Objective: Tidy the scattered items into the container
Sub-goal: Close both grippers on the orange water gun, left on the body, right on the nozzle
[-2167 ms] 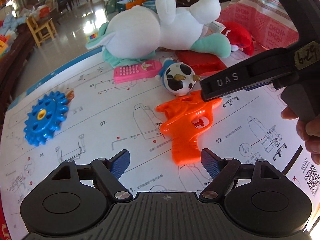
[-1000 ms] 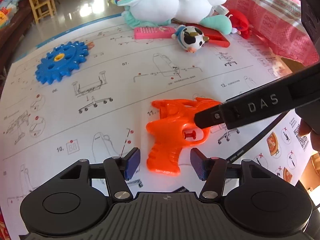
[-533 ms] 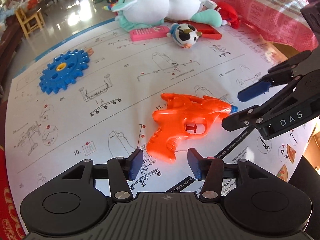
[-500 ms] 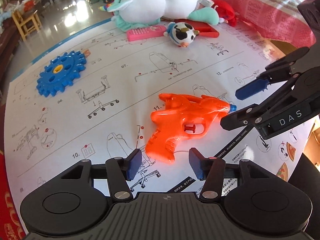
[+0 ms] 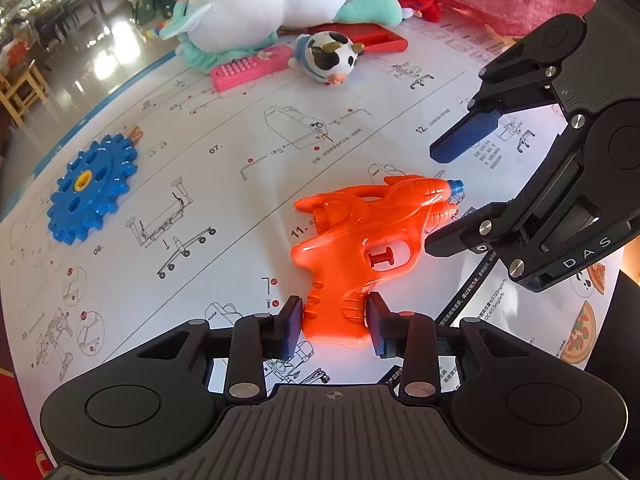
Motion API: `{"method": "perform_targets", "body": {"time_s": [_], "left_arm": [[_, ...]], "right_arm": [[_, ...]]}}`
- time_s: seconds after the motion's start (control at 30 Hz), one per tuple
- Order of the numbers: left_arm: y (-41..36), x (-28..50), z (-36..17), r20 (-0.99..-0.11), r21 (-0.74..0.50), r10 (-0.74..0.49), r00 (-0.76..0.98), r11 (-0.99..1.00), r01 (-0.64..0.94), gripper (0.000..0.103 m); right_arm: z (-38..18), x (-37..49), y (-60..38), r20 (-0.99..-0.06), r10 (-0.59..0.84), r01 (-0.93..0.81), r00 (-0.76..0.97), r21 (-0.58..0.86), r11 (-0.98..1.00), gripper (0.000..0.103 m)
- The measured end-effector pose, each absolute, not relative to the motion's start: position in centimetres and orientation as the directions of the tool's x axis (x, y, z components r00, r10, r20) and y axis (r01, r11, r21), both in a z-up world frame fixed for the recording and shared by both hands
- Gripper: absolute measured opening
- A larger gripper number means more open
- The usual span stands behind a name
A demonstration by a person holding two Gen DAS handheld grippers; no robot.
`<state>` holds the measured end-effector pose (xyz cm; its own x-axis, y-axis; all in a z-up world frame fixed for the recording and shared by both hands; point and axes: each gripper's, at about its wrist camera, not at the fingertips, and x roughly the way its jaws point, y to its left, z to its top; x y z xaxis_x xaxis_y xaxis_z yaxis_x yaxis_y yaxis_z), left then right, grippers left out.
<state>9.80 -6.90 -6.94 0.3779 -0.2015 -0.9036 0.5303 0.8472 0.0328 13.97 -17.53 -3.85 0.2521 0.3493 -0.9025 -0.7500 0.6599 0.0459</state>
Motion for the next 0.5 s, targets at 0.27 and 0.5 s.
{"method": "perform_targets", "body": {"time_s": [0.27, 0.5], "left_arm": [[-6.6, 9.9, -7.0, -0.902, 0.026, -0.212, 0.375, 0.842, 0.539, 0.034], [-6.5, 9.9, -7.0, -0.901, 0.020, -0.222, 0.373, 0.837, 0.547, 0.034]], "right_arm": [[-4.1, 14.3, -16.5, -0.935, 0.277, -0.777, 0.222, 0.002, 0.630, 0.072], [-4.0, 14.4, -16.2, -0.934, 0.254, -0.789, 0.252, -0.046, 0.612, 0.070]]}}
